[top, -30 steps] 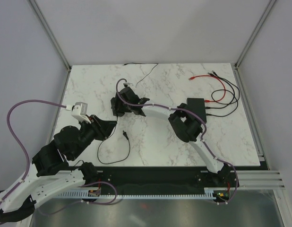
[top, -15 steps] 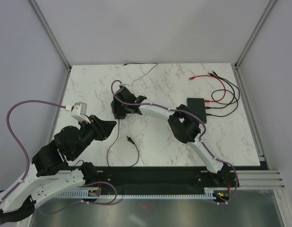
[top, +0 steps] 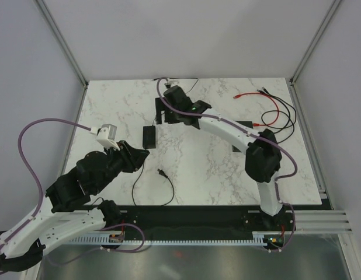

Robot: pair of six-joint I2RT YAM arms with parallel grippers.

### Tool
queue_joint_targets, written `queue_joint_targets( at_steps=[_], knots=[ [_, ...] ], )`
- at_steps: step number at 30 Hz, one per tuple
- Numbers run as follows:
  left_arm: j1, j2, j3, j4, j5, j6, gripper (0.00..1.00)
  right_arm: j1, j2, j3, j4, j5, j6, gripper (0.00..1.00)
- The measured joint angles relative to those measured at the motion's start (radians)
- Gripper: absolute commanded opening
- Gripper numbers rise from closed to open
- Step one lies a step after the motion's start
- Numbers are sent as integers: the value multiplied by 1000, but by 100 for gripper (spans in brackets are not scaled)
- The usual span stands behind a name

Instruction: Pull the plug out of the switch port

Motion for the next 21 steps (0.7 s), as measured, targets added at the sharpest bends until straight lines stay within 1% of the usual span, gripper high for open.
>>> queue_joint_targets(
  at_steps=[4,6,9,12,14,16,17,19,21],
  knots=[
    [0,50,5,2,26,0,39,-111,-207,-176,-2,10,-6,77],
    [0,96,16,8,48,1,38,-180,-315,-303,-2,31,-6,73],
    [0,215,45,36,105,2,36,-264,-444,-484,-10,59,-3,70],
    [0,342,60,109,185,5,36,-337,-541,-652,-27,74,4,67],
    [0,441,75,146,232,6,36,-399,-602,-765,-37,69,7,67],
    [-1,572,122,167,263,8,36,-501,-645,-834,-45,64,9,67],
    [-1,646,159,171,275,8,29,-556,-670,-866,-53,61,11,67],
    [0,779,239,201,323,19,28,-664,-712,-915,-56,60,16,67],
    [0,909,315,233,369,29,27,-741,-742,-947,-50,42,23,68]
  ],
)
